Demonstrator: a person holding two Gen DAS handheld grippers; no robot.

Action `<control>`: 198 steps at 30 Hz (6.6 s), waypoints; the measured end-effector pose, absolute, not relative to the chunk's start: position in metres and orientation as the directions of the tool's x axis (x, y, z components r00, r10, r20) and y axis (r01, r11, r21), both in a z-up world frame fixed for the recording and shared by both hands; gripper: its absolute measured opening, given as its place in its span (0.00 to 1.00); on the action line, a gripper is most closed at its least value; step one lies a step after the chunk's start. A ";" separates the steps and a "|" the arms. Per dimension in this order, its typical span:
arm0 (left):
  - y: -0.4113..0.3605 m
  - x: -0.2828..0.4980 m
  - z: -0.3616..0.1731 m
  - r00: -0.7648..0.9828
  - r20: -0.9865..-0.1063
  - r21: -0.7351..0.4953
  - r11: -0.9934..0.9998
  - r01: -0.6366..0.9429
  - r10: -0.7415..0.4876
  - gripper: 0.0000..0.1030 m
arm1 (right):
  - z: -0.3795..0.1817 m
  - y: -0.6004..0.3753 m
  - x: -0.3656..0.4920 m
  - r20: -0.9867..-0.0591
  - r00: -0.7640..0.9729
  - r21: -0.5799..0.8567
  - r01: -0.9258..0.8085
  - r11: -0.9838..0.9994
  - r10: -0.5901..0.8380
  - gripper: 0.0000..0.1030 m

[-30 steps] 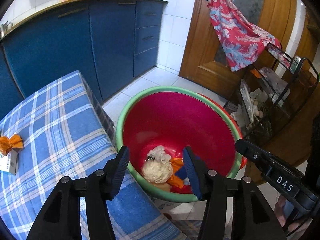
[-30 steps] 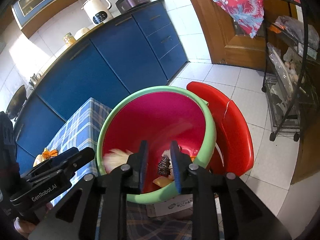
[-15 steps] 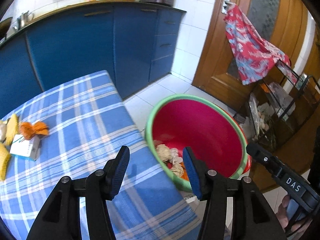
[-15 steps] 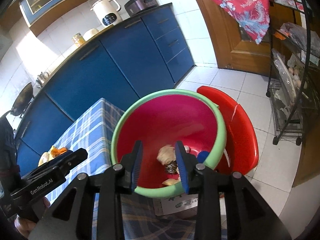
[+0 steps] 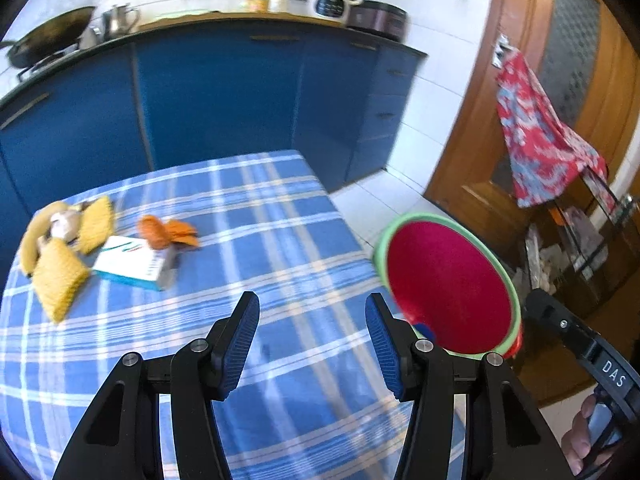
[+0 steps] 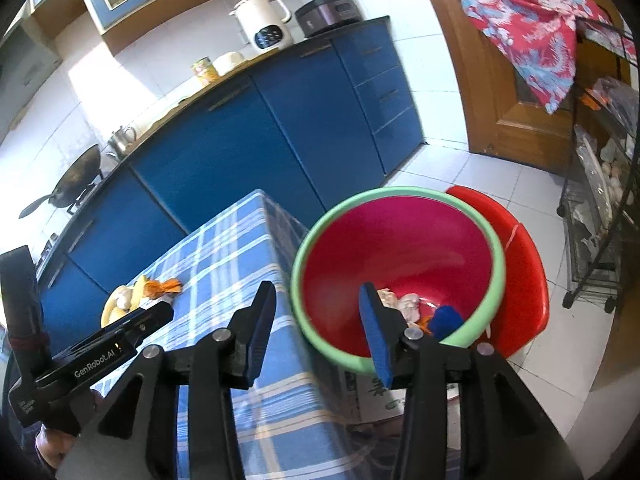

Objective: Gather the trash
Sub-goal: 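Move both tools back over the table, then close the right tool on the orange item while the left tool grasps a yellow foam net, then carry the foam net with the left tool while the right tool carries the orange item to the bucket, then open both tools to drop the orange item and foam net into the red bucket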

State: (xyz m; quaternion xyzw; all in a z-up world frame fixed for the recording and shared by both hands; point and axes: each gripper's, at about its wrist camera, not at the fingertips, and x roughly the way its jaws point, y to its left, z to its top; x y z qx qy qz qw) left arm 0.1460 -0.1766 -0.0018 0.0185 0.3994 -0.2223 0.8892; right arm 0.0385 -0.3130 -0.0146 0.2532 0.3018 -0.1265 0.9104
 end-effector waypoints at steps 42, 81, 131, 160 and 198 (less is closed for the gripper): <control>0.054 0.231 -0.021 0.653 -0.752 -0.175 0.982 -0.067 -0.089 0.57 | 0.000 -0.113 0.206 -0.672 0.723 0.303 0.073 0.950 0.158 0.51; 0.054 0.268 -0.084 0.628 -0.755 -0.267 0.963 -0.035 -0.186 0.10 | -0.074 -0.084 0.310 -0.762 0.633 0.195 0.025 0.981 0.135 0.24; -0.094 0.134 0.021 0.647 -0.634 -0.264 0.905 0.333 -0.423 0.10 | 0.021 -0.233 0.090 -0.627 0.779 0.310 0.249 0.918 0.001 0.24; -0.248 0.147 -0.018 0.489 -0.729 -0.192 0.828 0.527 -0.480 0.10 | -0.052 -0.371 0.064 -0.712 0.695 0.364 0.485 0.795 -0.099 0.47; -0.261 0.179 -0.023 0.521 -0.754 -0.124 0.865 0.485 -0.400 0.42 | -0.035 -0.384 0.038 -0.667 0.735 0.391 0.487 0.781 -0.124 0.48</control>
